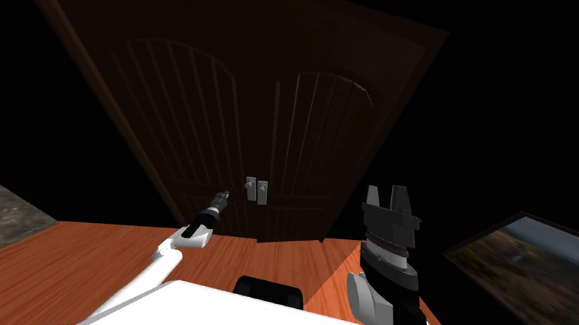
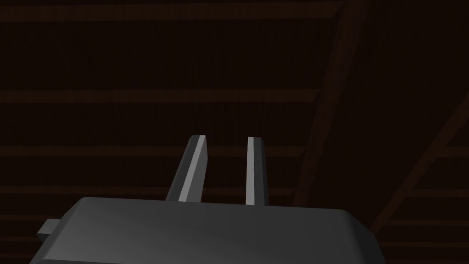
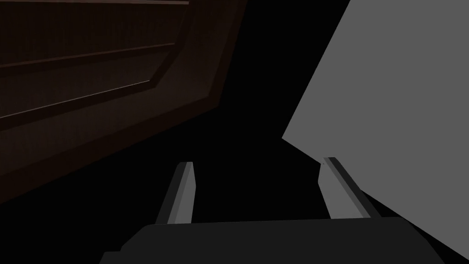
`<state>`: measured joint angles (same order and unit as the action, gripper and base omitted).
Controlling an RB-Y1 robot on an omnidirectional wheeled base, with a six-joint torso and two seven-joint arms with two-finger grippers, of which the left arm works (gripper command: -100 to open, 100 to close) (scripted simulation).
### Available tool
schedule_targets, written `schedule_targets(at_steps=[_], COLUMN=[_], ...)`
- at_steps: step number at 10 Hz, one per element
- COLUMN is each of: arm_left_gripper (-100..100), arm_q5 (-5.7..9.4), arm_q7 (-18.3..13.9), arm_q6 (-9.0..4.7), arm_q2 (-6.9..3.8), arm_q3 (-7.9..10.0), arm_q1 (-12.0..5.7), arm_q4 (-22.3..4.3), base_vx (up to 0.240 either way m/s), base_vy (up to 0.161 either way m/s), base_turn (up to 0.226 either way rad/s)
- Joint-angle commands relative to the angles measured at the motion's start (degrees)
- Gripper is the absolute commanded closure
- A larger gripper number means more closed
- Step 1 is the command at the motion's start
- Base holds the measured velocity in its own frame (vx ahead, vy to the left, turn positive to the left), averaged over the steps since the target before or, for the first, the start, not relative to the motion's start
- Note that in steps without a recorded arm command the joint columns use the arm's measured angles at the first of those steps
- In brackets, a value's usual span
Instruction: Pull the door open
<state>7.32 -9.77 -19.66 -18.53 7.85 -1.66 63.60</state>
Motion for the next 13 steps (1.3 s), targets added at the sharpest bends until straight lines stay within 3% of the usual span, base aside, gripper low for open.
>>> schedule_targets(at_steps=[1, 4, 5, 6, 10, 13], arm_left_gripper=[-100, -100, -100, -100, -100, -100], arm_q5=[-0.07, -0.39, -0.28, -0.03, 0.44, 0.34], arm_q7=[-0.21, -0.71, -0.57, -0.48, 0.0, 0.18], arm_q6=[-0.1, -0.49, -0.26, -0.22, -0.07, -0.19], arm_q2=[0.19, 1.18, 0.76, -0.38, -2.4, -1.72], arm_q3=[-0.61, -2.98, -2.28, -0.65, 2.82, 2.5], arm_q1=[0.29, -0.31, -0.57, 0.23, 1.31, 0.46], arm_q4=[0.5, 1.86, 0.98, 0.09, -1.66, -1.73], base_vx=[-0.194, -0.163, -0.047, -0.037, 0.049, 0.177], base_vy=[-0.016, -0.07, -0.062, 0.043, 0.092, 0.039], base_turn=[-0.022, -0.092, -0.034, 0.243, 0.109, -0.034])
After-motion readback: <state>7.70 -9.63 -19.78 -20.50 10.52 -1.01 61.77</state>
